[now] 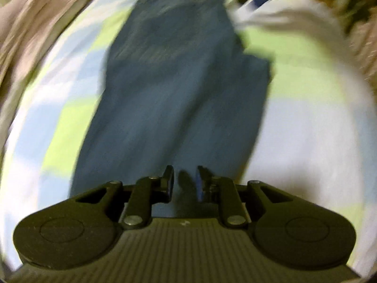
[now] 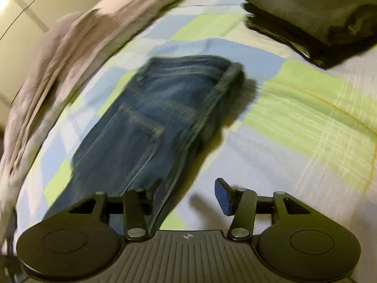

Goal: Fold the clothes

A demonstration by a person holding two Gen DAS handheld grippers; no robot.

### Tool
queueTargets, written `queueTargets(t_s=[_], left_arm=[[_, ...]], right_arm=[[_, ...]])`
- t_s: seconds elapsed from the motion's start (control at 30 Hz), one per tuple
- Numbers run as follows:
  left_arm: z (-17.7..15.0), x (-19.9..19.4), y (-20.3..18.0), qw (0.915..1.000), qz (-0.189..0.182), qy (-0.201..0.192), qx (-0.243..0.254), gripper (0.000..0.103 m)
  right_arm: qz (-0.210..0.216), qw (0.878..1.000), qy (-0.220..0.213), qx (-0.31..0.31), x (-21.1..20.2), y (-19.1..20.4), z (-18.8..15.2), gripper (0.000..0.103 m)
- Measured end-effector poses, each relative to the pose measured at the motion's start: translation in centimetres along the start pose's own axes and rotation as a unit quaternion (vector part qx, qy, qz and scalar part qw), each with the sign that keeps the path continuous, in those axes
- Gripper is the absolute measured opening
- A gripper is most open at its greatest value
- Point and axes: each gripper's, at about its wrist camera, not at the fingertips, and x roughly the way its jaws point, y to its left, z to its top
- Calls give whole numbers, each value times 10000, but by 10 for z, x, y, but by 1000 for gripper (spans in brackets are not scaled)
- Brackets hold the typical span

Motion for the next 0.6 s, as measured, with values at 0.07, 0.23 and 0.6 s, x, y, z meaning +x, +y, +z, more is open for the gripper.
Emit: queueTargets(t_s=[0.07, 0.23, 0.6], left_arm=[[-37, -2, 19, 9983, 270, 305, -412, 16], [-122, -17, 52, 9882, 648, 490, -1298, 26], [-288, -88, 78, 9474, 1591, 1241, -2484, 23]], right_arm=[[184, 9993, 47, -333, -11, 21, -17, 50], [804, 9811, 487, -1692, -1, 96, -78, 50], [810, 9253, 1077, -3544, 8, 231, -177, 50]])
